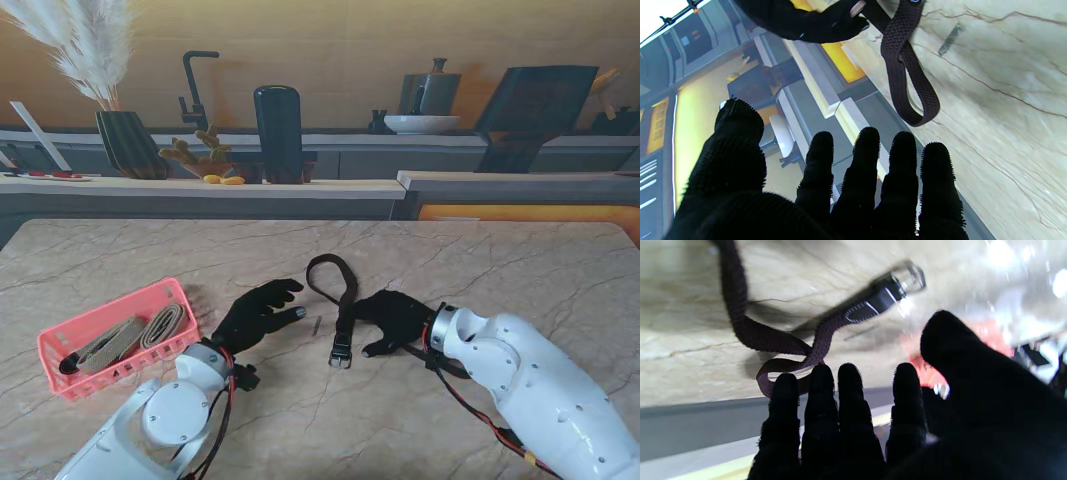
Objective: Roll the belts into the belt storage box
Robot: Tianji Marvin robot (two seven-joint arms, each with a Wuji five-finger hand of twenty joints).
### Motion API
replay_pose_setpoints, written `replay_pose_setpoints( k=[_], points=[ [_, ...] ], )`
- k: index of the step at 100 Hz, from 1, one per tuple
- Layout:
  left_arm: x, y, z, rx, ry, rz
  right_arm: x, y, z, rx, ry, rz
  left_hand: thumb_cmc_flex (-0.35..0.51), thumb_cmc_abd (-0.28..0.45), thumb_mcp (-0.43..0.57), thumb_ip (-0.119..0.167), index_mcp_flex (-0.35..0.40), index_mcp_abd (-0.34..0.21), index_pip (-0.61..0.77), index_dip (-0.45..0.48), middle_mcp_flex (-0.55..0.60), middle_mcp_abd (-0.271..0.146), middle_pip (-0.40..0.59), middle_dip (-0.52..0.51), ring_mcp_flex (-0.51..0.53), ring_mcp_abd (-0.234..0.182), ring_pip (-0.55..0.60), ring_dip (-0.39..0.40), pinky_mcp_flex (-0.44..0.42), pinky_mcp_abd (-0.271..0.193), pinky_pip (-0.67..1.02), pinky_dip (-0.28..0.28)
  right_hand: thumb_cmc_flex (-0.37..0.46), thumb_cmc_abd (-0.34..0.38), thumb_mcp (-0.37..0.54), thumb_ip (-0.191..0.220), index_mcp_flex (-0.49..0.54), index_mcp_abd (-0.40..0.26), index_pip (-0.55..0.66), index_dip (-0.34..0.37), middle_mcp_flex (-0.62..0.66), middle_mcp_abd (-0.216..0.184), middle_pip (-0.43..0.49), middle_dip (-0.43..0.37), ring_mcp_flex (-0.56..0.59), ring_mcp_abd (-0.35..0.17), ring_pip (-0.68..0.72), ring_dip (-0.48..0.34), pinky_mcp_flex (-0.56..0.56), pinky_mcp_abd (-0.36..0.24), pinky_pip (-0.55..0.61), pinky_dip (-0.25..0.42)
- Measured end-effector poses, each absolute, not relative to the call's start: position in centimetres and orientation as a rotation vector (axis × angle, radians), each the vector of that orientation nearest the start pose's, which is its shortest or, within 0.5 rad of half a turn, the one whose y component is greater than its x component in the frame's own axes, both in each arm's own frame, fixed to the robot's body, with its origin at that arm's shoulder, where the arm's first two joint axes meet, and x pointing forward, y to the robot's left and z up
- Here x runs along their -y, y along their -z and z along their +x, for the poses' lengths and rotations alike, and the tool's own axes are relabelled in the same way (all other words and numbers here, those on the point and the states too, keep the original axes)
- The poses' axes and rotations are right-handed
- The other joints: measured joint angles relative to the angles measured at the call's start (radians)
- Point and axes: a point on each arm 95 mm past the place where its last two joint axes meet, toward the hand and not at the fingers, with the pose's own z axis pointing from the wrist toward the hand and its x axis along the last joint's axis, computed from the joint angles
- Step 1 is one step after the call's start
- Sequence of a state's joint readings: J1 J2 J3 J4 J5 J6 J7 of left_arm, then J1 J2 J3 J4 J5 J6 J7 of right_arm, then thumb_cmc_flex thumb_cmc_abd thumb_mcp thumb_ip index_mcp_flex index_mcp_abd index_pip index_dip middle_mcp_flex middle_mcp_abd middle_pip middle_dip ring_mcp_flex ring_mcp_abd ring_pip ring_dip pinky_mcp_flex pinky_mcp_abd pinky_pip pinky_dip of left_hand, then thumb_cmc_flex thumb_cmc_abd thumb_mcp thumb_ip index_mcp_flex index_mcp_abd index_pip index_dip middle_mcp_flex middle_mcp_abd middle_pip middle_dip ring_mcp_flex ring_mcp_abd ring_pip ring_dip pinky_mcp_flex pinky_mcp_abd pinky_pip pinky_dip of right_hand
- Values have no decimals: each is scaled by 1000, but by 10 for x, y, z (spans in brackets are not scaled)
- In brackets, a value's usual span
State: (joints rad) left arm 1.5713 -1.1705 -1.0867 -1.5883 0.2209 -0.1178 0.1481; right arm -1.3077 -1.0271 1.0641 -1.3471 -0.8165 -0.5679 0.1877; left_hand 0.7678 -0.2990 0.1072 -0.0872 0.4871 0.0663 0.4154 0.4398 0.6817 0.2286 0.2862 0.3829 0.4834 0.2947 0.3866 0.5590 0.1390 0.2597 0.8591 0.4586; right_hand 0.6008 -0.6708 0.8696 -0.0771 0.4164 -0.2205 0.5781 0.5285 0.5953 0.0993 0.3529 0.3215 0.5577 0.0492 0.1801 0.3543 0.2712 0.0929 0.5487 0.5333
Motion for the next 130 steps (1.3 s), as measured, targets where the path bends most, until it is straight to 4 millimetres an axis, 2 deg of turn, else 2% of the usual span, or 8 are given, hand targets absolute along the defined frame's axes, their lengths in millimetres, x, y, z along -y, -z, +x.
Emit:
replay_pose_setpoints(
  k=[17, 39, 75, 90, 102, 104, 117, 130],
  points=[
    [67, 335, 383, -945, 2165, -1922, -15, 346, 436, -2097, -1689, 754, 0, 12, -2, 0, 4, 0, -1, 0, 2, 0, 0, 0, 0, 0, 0, 0, 7, 5, 5, 0, -17, 0, 3, 0, -12, -80, 22, 0, -29, 0, -12, -1, -55, 4, -1, 0, -33, 26, 0, 0],
    [64, 334, 382, -931, 2155, -1925, -25, 364, 450, -2099, -1662, 589, 0, 12, -12, 0, 5, 0, -1, 0, 3, 0, 0, 0, 16, 0, 2, 0, 23, 22, 28, 0, -58, -8, 17, 0, -11, -90, 53, -1, -79, 11, 6, -4, -106, 12, 18, 0, -68, 41, 0, 0],
    [60, 334, 383, -887, 2153, -1931, -35, 385, 476, -2216, -1578, 661, 9, 24, -23, 0, 5, 0, -1, 0, 4, 0, 0, 13, 26, 0, 22, 9, 29, 30, 47, 4, -68, -8, 37, -1, -68, -111, 75, 0, -215, 48, 29, -1, -196, 41, 36, 0, -122, 62, 0, 0],
    [59, 334, 383, -870, 2152, -1948, -40, 387, 485, -2234, -1573, 655, 9, 24, -24, 0, 29, 0, -2, -2, 4, 0, 0, 13, 26, 0, 26, 10, 29, 37, 53, 10, -142, 15, 56, -18, -70, -124, 87, -4, -241, 42, 29, -1, -218, 37, 26, 0, -142, 67, -1, 0],
    [59, 334, 383, -863, 2151, -1949, -45, 387, 491, -2238, -1575, 655, 9, 35, -35, 0, 29, 0, -2, -2, 5, 0, 0, 16, 26, 0, 29, 11, 29, 40, 60, 10, -125, 24, 22, -17, -44, -185, 144, 10, -202, 37, 48, -14, -218, 31, 49, 0, -142, 80, -4, 0],
    [58, 334, 383, -861, 2151, -1949, -46, 388, 492, -2238, -1579, 666, 9, 35, -35, 0, 29, 0, -2, -2, 5, 0, 0, 16, 26, 0, 29, 13, 29, 40, 60, 10, -118, 23, 19, -37, -39, -194, 159, 10, -189, 35, 48, -15, -218, 31, 50, 0, -141, 83, -4, 0],
    [59, 333, 383, -845, 2153, -1960, -50, 390, 504, -2213, -1629, 695, 10, 35, -36, 0, 29, 0, -2, -2, 5, 0, 0, 19, 41, 0, 32, 20, 32, 41, 60, 12, -56, 51, -104, -114, 78, -263, 270, -171, -114, 5, 50, -13, -200, 27, 76, 12, -110, 93, -4, -1],
    [59, 333, 382, -837, 2154, -1965, -58, 393, 506, -2180, -1661, 695, 20, 46, -47, 0, 29, 0, -2, -2, 16, 0, 0, 22, 43, 0, 34, 21, 36, 41, 61, 13, 44, 143, -125, -110, 167, -276, 372, -184, -20, -13, 67, -14, -156, 38, 99, 18, -92, 134, 34, -1]
  ],
)
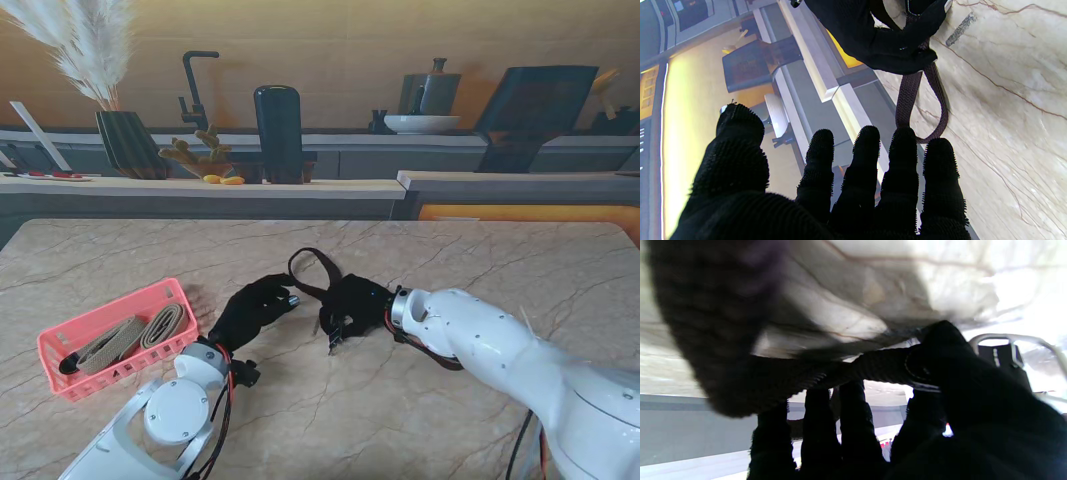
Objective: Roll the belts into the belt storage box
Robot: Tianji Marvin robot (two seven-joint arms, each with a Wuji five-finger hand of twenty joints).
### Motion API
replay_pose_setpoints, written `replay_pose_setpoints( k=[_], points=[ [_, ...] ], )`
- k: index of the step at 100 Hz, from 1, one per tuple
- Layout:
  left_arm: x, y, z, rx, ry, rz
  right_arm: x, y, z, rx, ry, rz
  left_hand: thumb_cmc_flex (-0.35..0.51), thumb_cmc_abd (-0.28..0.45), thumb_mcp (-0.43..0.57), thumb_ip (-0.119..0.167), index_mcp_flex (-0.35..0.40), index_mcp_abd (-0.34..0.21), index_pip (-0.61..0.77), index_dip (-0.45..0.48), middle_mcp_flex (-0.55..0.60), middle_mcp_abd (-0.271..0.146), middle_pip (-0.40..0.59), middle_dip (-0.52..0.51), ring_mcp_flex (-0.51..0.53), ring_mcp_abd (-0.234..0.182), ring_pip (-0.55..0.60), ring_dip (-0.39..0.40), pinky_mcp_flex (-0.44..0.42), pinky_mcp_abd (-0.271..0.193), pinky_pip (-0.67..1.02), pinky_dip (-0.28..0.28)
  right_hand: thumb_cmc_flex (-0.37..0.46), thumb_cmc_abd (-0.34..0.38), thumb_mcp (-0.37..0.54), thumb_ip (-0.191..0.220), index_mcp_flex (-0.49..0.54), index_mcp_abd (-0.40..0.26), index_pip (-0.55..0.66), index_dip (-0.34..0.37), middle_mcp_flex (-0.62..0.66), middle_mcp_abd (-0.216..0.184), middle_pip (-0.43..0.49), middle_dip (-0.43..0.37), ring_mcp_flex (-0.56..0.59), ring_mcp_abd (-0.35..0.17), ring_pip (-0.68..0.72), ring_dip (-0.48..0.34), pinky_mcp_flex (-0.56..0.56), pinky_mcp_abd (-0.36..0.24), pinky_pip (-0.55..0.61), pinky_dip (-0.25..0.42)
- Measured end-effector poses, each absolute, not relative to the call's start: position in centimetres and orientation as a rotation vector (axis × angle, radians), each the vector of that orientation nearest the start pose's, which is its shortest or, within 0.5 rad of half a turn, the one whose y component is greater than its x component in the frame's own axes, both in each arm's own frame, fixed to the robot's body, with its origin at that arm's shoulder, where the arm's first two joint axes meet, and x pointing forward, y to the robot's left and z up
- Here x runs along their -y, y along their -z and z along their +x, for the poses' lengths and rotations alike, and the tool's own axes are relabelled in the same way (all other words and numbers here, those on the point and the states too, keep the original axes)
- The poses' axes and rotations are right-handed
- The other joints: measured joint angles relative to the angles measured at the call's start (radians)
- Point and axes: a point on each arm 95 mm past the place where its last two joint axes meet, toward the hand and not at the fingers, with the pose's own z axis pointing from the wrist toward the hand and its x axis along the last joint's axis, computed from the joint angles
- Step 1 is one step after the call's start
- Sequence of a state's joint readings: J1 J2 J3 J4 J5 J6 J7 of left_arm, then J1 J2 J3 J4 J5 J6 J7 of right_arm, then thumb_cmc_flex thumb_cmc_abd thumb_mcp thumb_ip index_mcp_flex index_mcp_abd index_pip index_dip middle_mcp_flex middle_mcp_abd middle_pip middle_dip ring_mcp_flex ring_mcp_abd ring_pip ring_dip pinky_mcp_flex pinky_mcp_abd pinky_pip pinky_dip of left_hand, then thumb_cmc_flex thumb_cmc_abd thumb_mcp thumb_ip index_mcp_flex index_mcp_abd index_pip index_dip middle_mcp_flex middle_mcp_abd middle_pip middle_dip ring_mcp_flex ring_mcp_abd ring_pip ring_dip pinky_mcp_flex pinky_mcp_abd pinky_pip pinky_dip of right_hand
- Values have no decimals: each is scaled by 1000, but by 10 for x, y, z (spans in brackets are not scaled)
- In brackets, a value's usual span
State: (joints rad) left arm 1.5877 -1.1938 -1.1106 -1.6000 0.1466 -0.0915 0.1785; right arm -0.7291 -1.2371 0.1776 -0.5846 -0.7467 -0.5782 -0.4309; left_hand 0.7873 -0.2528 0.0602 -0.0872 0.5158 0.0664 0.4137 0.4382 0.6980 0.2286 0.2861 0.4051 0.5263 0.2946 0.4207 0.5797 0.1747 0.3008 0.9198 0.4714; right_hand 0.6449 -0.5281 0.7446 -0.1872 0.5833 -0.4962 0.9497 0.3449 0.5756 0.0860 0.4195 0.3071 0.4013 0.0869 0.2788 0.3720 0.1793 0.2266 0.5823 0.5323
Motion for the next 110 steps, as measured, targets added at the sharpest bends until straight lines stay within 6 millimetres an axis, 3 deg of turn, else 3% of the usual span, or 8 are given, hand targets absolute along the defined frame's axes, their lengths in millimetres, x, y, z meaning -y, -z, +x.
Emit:
replay_pose_setpoints(
  k=[16, 24, 39, 66, 77, 83, 88, 110],
  points=[
    [59, 334, 382, -832, 2144, -1974, -62, 391, 505, -2162, -1669, 747, 2, 0, -1, 0, 0, 0, 0, 0, 0, 0, 0, 0, 0, 0, 4, 0, 0, 0, 1, 1, 17, 40, -6, 2, 48, 83, -10, -18, 28, 7, 2, -1, 11, 0, 0, -2, -1, 14, 3, -8],
    [58, 334, 383, -829, 2139, -1978, -62, 389, 497, -2130, -1676, 728, 2, 8, -1, 0, 0, 0, 0, 0, 0, 0, 0, 0, 0, 0, 4, 0, 0, 0, 4, 1, 17, 51, -19, 2, 49, 90, -14, -21, 105, 7, 49, 5, 61, -10, 27, -2, 1, 8, 13, -10],
    [58, 335, 384, -820, 2119, -1982, -55, 380, 479, -2027, -1752, 769, 28, 20, -3, 0, 0, 0, 0, 3, 16, 0, 0, 2, 0, 0, 7, 1, 0, 6, 13, 3, 17, 90, -71, 2, 49, 102, -25, -41, 105, 1, 55, 12, 70, -21, 52, 8, 1, -13, 24, -13],
    [58, 337, 388, -825, 2081, -1968, -43, 354, 459, -1836, -1854, 899, 62, 20, -3, 0, 0, 0, 0, 3, 18, 0, 3, 3, 0, 0, 8, 10, 0, 6, 21, 12, 17, 90, -88, 2, 83, 131, -43, -58, 116, 4, 59, 12, 81, -21, 64, 11, 25, -16, 36, -14],
    [58, 339, 390, -829, 2071, -1974, -40, 343, 451, -1737, -1924, 1002, 104, 20, 16, 25, 0, 0, 0, 13, 18, -1, 3, 3, 0, 0, 8, 10, 0, 7, 21, 12, 17, 90, -90, 2, 95, 143, -48, -65, 128, 4, 61, 12, 103, -21, 61, 12, 37, -19, 42, -15],
    [59, 340, 392, -836, 2064, -1975, -37, 334, 447, -1669, -1956, 1047, 62, 18, 187, 25, 0, 0, 0, 13, 9, -1, 3, 3, 0, 0, 8, 10, 0, 7, 21, 12, 17, 90, -90, 2, 98, 151, -48, -65, 138, 6, 51, 12, 112, -21, 61, 12, 38, -23, 43, -16],
    [60, 341, 393, -847, 2058, -1972, -36, 328, 443, -1628, -1973, 1069, 36, 18, 256, 25, 0, 0, 0, 13, 6, -2, 3, 3, 0, 0, 8, 10, 0, 7, 21, 12, 17, 90, -90, 2, 108, 164, -49, -65, 152, 7, 50, 12, 121, -21, 61, 12, 38, -24, 43, -22],
    [71, 347, 398, -948, 2034, -1921, -32, 301, 428, -1487, -2071, 1140, 10, -45, 329, 25, -34, -5, 3, 13, -159, -15, -2, -15, -120, -43, -45, -18, -66, -42, -33, -11, 17, 90, -90, 2, 130, 198, -53, -67, 180, 9, 38, 12, 130, -20, 60, 13, 51, -25, 45, -23]
  ],
)
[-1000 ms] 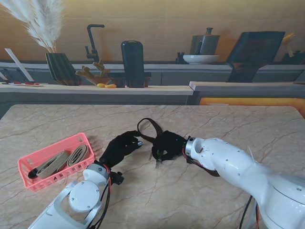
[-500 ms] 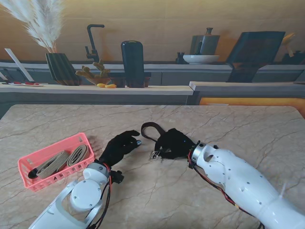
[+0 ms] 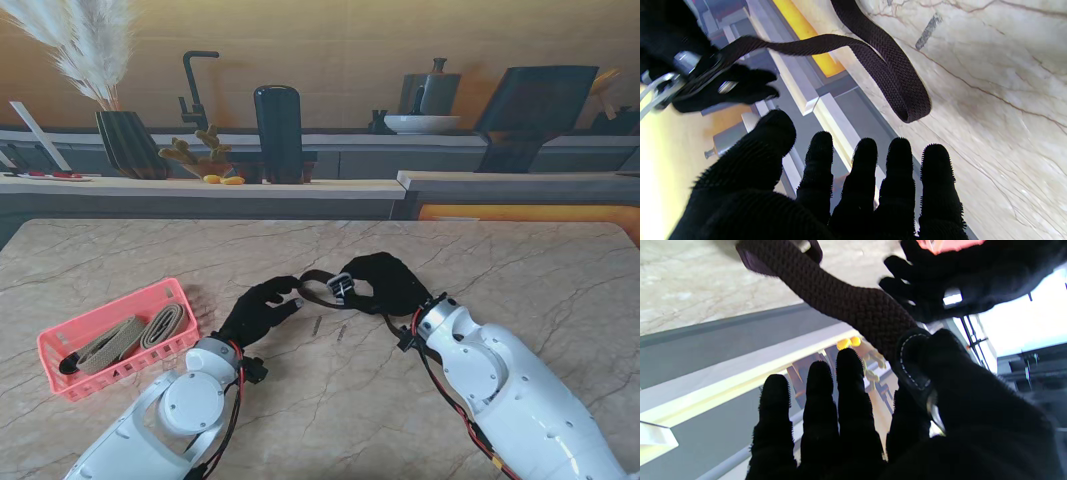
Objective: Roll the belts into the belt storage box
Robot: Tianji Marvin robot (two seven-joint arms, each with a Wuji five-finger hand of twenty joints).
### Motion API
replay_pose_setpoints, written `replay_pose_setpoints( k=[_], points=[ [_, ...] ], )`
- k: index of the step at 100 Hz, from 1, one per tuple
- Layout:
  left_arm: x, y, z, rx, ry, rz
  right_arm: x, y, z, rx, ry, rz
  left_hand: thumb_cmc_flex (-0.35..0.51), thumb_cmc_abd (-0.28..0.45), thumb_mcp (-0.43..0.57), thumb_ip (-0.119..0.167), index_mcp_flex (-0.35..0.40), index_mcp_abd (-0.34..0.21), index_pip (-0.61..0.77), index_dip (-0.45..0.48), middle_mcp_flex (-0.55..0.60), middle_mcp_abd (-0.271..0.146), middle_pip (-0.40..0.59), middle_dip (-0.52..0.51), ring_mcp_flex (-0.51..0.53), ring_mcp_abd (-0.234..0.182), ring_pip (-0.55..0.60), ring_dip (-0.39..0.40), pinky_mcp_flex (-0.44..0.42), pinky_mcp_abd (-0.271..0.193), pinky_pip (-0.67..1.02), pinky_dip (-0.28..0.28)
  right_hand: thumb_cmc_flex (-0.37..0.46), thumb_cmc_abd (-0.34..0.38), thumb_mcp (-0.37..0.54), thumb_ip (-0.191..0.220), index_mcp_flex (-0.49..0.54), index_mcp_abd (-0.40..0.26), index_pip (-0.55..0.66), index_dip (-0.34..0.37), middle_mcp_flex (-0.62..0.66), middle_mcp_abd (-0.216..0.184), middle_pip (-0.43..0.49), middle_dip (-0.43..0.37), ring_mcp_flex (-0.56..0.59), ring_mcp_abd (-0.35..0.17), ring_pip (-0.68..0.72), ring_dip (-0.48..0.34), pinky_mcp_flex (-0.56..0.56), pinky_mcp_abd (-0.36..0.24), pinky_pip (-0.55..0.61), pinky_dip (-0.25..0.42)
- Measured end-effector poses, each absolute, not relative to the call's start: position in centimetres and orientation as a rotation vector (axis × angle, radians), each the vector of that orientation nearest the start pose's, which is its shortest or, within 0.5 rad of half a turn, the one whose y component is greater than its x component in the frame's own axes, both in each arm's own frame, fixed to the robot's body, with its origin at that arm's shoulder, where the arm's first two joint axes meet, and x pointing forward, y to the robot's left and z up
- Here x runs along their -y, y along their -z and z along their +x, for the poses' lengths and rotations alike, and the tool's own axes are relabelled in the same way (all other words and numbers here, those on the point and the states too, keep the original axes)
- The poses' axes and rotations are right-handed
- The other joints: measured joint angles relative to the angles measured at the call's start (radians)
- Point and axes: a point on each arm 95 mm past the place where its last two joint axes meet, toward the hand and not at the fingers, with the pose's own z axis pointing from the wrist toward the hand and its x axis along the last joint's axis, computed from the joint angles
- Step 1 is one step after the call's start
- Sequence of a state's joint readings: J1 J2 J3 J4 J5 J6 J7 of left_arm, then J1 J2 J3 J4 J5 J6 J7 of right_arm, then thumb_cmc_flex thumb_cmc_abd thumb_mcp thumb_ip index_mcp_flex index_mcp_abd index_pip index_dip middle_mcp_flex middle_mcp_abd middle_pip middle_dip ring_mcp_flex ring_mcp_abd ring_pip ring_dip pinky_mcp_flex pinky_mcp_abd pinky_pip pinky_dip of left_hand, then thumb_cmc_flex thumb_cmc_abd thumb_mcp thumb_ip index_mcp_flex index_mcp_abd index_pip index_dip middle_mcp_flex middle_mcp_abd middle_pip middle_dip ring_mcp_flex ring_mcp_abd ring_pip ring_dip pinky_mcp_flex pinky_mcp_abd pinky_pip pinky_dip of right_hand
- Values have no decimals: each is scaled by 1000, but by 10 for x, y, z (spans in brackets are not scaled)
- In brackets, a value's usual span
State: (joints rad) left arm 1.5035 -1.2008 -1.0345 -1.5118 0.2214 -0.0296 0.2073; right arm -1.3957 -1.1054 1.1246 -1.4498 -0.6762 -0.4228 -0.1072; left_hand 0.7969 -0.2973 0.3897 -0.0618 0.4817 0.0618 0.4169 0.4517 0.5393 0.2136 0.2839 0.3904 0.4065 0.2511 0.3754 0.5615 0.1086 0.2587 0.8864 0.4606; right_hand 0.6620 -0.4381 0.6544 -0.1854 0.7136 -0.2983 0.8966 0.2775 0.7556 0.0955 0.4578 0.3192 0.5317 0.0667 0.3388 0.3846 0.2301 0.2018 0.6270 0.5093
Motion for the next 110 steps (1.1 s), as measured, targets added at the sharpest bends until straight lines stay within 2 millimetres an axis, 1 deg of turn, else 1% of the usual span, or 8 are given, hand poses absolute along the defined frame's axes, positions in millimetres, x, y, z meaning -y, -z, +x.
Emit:
replay_pose_setpoints(
  k=[30, 56, 66, 71, 76, 85, 99, 110],
  points=[
    [104, 351, 402, -1112, 2120, -1759, -36, 269, 412, -1299, -2212, 1267, -103, -89, 81, 1, -138, -4, 8, -42, -192, -48, -23, -100, -143, -65, -106, -142, -82, -121, -168, -87, -1, 0, 0, 0, 33, 49, -5, 0, 32, 1, -2, 0, 22, 4, 0, 10, 12, 0, 4, 0],
    [130, 349, 404, -1081, 2193, -1792, -40, 263, 407, -1198, -2260, 1368, -97, -85, 112, 1, -147, -3, 14, -53, -192, -63, -7, -122, -156, -84, -98, -178, -94, -135, -195, -107, -1, 0, 0, 0, 42, 64, -5, -1, 44, 2, -2, 0, 40, 5, 2, 21, 14, 0, 13, 0],
    [137, 349, 403, -1046, 2215, -1805, -41, 263, 407, -1156, -2272, 1420, -28, -49, 112, 1, -136, -3, 78, -52, -97, -75, 26, -121, -110, -84, -56, -178, -73, -135, -168, -101, -1, 0, 0, 0, 43, 68, -5, -1, 44, 2, -2, 0, 40, 6, 2, 31, 14, 0, 14, 0],
    [140, 348, 403, -1035, 2224, -1804, -42, 263, 407, -1139, -2275, 1444, 16, -1, 96, 1, -76, -4, 118, -30, -19, -75, 48, -108, -69, -84, -36, -178, -59, -133, -141, -85, -1, 0, 0, 0, 43, 69, -5, -1, 44, 3, -2, 0, 40, 7, 2, 31, 14, 0, 18, 0],
    [142, 348, 403, -1028, 2232, -1802, -42, 263, 408, -1133, -2271, 1452, 98, 9, 32, -18, -41, -23, 154, -12, 46, -75, 62, -92, -28, -84, -4, -178, -41, -125, -116, -73, -1, 0, 0, 0, 43, 70, -5, -1, 44, 3, -2, 0, 40, 7, 2, 32, 14, 0, 20, 0],
    [143, 348, 402, -1023, 2238, -1802, -42, 263, 409, -1118, -2261, 1461, 240, 10, -116, -18, 12, -51, 228, -11, 139, -82, 82, -80, 45, -84, 27, -178, -5, -106, -68, -50, -1, 0, 0, 0, 43, 70, -5, -1, 44, 3, -2, 1, 41, 8, 3, 35, 15, 0, 24, 0],
    [144, 348, 399, -1005, 2252, -1798, -40, 264, 411, -1064, -2242, 1535, 315, 59, -166, -18, 79, -76, 309, -2, 238, -97, 107, -41, 115, -84, 68, -162, 46, -82, -6, -24, -1, 0, -4, 0, 43, 70, -5, -1, 44, 5, -2, 1, 48, 9, 5, 43, 24, 0, 29, 0],
    [146, 349, 397, -955, 2273, -1846, -40, 264, 413, -1031, -2242, 1579, 342, 76, -212, -18, 82, -82, 365, -2, 305, -99, 122, 3, 172, -84, 104, -154, 73, -73, 21, -12, -1, 0, -9, 0, 43, 70, -5, -1, 44, 5, -2, 2, 48, 9, 14, 45, 24, 0, 32, 0]
  ],
)
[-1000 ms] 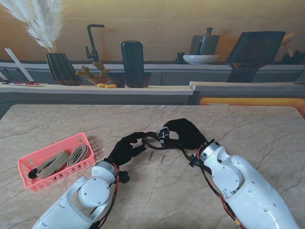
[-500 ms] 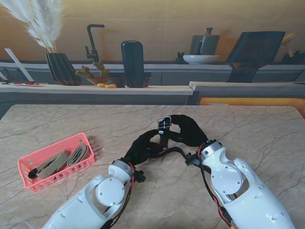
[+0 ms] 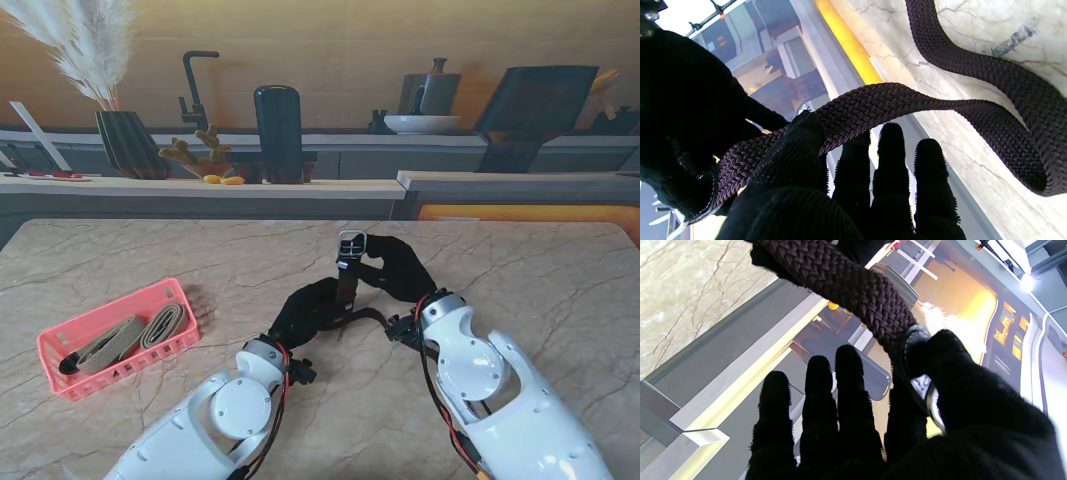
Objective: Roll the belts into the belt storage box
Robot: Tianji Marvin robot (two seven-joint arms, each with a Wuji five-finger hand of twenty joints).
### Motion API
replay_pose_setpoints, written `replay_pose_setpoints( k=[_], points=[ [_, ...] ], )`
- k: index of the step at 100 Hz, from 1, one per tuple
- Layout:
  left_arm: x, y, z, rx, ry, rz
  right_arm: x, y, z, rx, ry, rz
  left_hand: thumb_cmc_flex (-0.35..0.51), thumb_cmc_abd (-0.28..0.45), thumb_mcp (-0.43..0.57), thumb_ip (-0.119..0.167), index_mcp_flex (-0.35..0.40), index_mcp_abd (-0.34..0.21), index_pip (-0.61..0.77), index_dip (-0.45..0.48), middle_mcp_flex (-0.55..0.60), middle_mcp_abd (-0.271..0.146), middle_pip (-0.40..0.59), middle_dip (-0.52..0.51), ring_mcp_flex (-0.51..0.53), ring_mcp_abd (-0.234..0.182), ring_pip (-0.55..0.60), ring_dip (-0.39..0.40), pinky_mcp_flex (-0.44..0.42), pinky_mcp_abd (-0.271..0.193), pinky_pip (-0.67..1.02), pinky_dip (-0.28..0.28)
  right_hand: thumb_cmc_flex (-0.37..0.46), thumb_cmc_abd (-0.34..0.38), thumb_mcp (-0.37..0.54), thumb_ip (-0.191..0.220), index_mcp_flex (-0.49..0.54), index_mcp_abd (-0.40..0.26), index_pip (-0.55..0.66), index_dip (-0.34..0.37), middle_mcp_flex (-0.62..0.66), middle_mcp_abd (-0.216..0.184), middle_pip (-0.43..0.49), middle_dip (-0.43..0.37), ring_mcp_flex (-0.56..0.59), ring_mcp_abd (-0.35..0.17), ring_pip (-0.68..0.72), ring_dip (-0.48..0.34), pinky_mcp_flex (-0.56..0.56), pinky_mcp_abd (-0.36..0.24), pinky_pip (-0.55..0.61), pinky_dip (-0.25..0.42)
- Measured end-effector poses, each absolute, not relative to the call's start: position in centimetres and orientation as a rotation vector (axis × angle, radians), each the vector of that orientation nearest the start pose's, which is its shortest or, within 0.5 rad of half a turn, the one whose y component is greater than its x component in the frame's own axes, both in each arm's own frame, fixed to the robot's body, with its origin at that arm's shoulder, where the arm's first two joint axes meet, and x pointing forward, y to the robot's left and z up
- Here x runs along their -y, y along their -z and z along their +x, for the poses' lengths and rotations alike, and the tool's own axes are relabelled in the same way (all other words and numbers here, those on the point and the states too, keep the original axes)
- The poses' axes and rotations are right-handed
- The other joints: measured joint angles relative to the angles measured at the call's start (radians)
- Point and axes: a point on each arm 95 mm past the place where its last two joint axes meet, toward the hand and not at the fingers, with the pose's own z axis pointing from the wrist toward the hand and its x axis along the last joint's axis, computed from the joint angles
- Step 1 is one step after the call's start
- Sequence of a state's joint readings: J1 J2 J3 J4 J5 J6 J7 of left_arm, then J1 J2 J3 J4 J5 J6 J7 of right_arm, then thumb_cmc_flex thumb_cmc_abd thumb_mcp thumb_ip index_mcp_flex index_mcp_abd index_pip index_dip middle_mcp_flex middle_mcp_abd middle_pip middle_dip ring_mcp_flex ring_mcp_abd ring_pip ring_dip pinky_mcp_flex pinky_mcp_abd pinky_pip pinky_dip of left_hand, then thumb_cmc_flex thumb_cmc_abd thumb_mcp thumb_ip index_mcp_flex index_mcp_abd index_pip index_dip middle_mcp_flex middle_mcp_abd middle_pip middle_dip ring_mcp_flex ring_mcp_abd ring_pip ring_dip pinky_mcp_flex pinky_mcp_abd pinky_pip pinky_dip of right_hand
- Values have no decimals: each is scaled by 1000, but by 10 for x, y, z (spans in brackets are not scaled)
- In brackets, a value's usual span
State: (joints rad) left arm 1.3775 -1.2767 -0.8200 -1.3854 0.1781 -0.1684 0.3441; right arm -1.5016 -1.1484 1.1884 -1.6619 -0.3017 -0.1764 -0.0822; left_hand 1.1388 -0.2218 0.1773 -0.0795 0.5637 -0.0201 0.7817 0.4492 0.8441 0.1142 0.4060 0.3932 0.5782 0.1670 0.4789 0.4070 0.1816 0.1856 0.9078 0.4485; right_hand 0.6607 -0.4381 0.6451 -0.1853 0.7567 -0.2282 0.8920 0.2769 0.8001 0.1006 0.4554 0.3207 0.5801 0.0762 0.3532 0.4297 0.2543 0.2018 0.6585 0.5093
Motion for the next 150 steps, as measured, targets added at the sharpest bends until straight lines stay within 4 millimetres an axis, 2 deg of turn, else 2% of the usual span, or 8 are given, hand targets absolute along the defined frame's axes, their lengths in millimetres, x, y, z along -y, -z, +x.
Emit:
replay_pose_setpoints(
  k=[17, 47, 60, 67, 86, 124, 138, 150],
  points=[
    [150, 350, 394, -909, 2303, -1892, -38, 263, 415, 1118, 2549, -1855, 38, 0, -17, 0, -3, -7, 76, 50, 63, 0, 35, 79, 63, 5, 68, 27, 40, 14, 55, 27, 0, 9, -20, 0, 0, 1, 0, 0, 0, 3, 0, 2, 0, 3, 3, 5, 0, 0, 9, 0],
    [156, 347, 381, -913, 2393, -1901, -33, 264, 420, 1091, 2452, -2027, 71, -2, 3, -15, -14, 75, 108, 164, 101, 50, 165, 313, 179, 76, 273, 252, 141, 95, 192, 87, -1, 34, -88, 21, 0, 6, 0, 5, 0, 27, 0, 14, 0, 16, 17, 18, 2, 0, 21, 9],
    [155, 346, 379, -942, 2382, -1829, -32, 270, 426, 1010, 2272, -2163, 71, -2, 11, -20, -15, 80, 109, 177, 110, 51, 188, 324, 215, 88, 324, 308, 174, 110, 225, 109, -1, 76, -132, 43, -12, 85, -12, 6, 0, 61, 0, 21, 0, 44, 25, 27, 1, 11, 22, 21],
    [154, 345, 380, -933, 2380, -1820, -31, 273, 428, 1029, 2197, -2222, 71, -2, 11, -21, -15, 80, 112, 177, 121, 52, 202, 329, 240, 90, 347, 336, 191, 111, 236, 121, -3, 76, -141, 43, -12, 148, -64, 34, 0, 77, 5, 26, 0, 66, 41, 41, 1, 26, 26, 34],
    [150, 345, 384, -916, 2360, -1775, -28, 282, 431, 1125, 2029, -2362, 71, -2, 11, -21, -15, 80, 116, 177, 121, 52, 223, 345, 265, 88, 387, 386, 221, 111, 266, 158, -181, 90, -142, 85, 52, 289, -331, 220, 0, 140, 18, 26, 0, 136, 90, 80, 3, 73, 55, 67],
    [144, 345, 387, -830, 2339, -1840, -8, 297, 424, 1319, 2071, -2312, 71, -3, 10, -23, -25, 77, 132, 176, 121, 52, 224, 357, 265, 87, 388, 410, 220, 111, 266, 171, -220, 159, -297, 85, 177, 307, -314, 355, 72, 167, 85, 62, 58, 180, 203, 156, 39, 77, 128, 106],
    [145, 344, 383, -745, 2361, -2019, -3, 307, 421, 1177, 2145, -2381, 71, -3, 9, -23, -26, 77, 134, 176, 121, 52, 224, 357, 265, 87, 387, 411, 215, 112, 266, 172, -230, 160, -297, 85, 208, 297, -263, 404, 101, 166, 120, 78, 75, 187, 234, 172, 34, 78, 152, 116],
    [150, 344, 379, -781, 2379, -2077, -7, 318, 422, 995, 1989, -2402, 71, -3, 8, -23, -26, 77, 134, 176, 121, 52, 224, 357, 265, 87, 386, 411, 213, 112, 266, 181, -262, 248, -291, 87, 200, 293, -263, 407, 101, 166, 120, 78, 73, 188, 235, 173, 34, 83, 155, 116]
  ],
)
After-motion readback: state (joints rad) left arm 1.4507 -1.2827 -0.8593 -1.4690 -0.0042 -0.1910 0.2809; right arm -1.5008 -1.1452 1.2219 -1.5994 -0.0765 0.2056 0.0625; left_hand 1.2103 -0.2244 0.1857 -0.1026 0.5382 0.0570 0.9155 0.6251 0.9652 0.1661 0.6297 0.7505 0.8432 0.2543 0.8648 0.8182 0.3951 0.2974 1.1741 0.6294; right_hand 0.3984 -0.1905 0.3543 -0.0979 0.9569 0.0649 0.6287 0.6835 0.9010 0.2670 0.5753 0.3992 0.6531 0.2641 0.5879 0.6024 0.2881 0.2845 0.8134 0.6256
